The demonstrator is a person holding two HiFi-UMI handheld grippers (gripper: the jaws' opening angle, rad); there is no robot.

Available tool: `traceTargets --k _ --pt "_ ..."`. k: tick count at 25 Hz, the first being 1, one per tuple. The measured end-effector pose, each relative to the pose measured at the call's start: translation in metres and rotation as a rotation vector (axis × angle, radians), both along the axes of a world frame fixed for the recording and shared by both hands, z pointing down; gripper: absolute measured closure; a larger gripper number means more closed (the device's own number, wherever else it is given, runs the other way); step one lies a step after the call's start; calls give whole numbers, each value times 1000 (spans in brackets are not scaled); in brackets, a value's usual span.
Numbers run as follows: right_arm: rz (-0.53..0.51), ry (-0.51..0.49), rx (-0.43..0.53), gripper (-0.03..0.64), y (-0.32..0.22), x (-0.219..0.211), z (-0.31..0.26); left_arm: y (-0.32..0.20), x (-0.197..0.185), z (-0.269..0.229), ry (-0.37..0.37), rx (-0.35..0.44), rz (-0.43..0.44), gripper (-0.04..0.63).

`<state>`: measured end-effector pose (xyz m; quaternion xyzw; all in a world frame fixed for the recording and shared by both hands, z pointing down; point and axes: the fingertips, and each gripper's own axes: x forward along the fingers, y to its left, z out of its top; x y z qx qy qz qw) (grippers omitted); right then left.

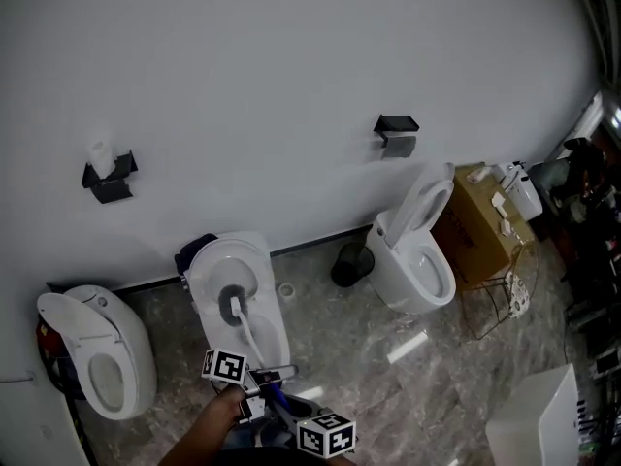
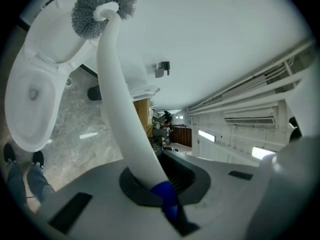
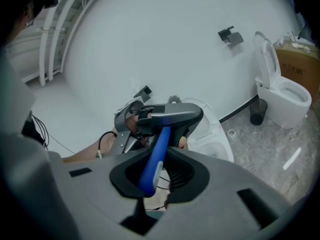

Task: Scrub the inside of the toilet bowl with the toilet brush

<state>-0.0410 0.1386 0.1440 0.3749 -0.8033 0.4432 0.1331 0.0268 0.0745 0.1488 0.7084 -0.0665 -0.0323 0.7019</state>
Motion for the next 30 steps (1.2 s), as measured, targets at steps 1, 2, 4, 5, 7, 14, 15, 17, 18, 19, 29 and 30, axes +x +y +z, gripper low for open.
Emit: traceTargets --k 1,2,4,5,7,14,15,17,18,19,29,30 --pt "0 5 19 558 3 0 -10 4 1 -12 7 19 6 595" --pt "-1 7 38 558 7 1 -18 8 1 -22 13 37 11 595" --pt "-9 11 77 558 13 2 -34 15 2 -41 22 77 16 595" --pt "-15 13 98 560 15 1 -40 17 1 -49 22 97 16 595" --pt "-30 20 143 560 17 -3 -52 19 -4 -63 19 135 17 595" --pt "-25 4 222 560 22 -9 -70 26 -10 -88 -5 238 42 595" --pt "-23 4 225 560 23 -9 -71 27 -9 -90 -4 243 44 595" --pt "-21 4 228 560 25 -9 -73 29 -9 -92 0 248 45 595" --pt "-21 3 228 560 26 -9 -73 30 -9 -92 -2 253 46 595" --pt "-21 2 226 560 27 -9 -73 30 -10 -92 -11 262 46 595" --pt "-33 7 238 560 34 -7 -79 38 -9 -100 4 270 44 595" --pt "-33 6 238 560 35 -8 -80 39 -9 -100 1 274 46 595"
